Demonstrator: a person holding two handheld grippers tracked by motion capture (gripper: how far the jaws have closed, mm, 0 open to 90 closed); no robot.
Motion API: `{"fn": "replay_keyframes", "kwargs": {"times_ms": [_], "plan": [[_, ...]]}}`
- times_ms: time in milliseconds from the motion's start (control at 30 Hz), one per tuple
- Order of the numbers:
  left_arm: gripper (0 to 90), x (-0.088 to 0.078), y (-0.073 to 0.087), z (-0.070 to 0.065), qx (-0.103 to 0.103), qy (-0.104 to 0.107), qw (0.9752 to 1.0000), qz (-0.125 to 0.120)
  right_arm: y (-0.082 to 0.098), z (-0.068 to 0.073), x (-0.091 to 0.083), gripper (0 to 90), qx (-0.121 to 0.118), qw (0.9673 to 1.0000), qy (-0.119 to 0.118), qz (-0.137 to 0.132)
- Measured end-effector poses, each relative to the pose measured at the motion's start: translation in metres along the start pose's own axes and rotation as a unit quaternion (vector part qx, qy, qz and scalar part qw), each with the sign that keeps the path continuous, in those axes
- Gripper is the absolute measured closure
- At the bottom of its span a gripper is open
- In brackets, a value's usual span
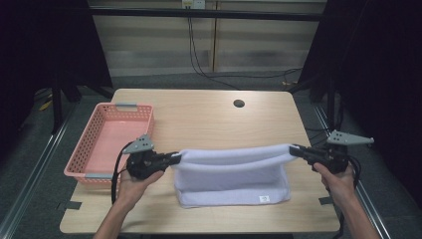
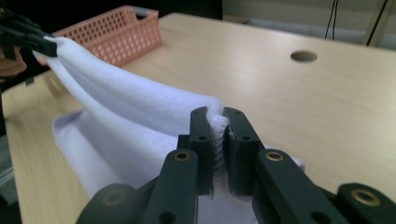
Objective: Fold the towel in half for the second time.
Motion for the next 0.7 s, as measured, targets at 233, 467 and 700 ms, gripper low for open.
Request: {"fn": "replay_keyframes", "kwargs": {"times_ms": [233,467,700], "plan": [[80.7,-0.001,0.053,-0.022,-0.006,0.035,0.9963,0.078,0.066,0.018,-0.013,78.4,0.012,0.9978,-0.011,0.065],[73.7,-0.016,0.071,-0.041,0.005,0.063,0.9926,0.104,0.102,0.034,-0.033,59.0,0.024,0.9940,-0.028,0.103],[68.9,-0.006,0.052,-0.008,-0.029,0.012,0.9971,0.069,0.095,0.018,-0.019,48.4,0.035,0.9942,0.023,0.099]]}}
Point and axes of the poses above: each handheld gripper's, and its own axes: x roughly forward along the jaws, y roughly out of its underside, z roughly to its left, the point moved 6 cm from there along x, roughly forward along the jaws, and after that the axes turned 6 degrees about -z, right-handed, at the moved point
